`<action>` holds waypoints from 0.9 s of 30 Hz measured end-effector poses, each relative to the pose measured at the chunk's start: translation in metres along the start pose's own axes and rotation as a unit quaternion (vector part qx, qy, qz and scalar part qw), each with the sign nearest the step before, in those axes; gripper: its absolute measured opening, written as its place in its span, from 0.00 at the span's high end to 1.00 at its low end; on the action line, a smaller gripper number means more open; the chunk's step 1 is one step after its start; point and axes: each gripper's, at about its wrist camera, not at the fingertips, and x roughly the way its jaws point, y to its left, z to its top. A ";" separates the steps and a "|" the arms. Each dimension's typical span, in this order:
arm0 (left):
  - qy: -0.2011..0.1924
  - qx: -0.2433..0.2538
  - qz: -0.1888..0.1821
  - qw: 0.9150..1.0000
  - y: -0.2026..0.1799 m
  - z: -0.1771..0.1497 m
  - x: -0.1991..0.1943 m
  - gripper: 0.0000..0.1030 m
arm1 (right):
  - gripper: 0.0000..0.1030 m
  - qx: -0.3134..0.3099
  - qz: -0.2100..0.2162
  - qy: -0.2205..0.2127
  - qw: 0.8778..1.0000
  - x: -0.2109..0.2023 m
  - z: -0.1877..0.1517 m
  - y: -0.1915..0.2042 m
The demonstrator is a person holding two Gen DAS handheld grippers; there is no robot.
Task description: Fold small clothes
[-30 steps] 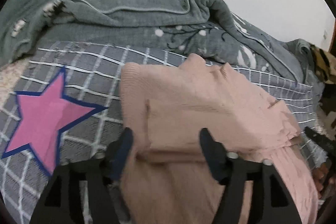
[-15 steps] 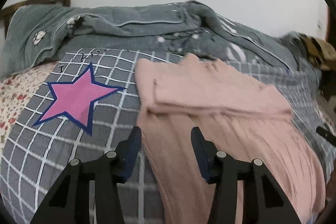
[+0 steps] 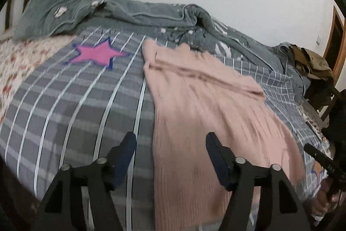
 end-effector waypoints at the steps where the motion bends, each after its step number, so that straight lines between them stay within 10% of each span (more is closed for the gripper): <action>1: 0.008 0.001 0.002 1.000 0.001 -0.008 -0.003 0.36 | 0.61 0.000 0.003 0.000 1.000 -0.002 -0.004 0.002; 12: 0.060 -0.005 0.019 0.998 -0.001 -0.044 0.006 0.37 | 0.55 0.031 0.007 0.030 0.999 0.001 -0.030 0.011; 18: 0.077 -0.016 0.011 0.997 -0.006 -0.046 0.017 0.85 | 0.59 0.013 -0.028 0.050 0.998 0.017 -0.035 0.013; 27: 0.085 -0.053 -0.005 0.995 0.004 -0.048 0.017 0.86 | 0.71 0.005 -0.011 0.053 0.999 0.017 -0.036 0.019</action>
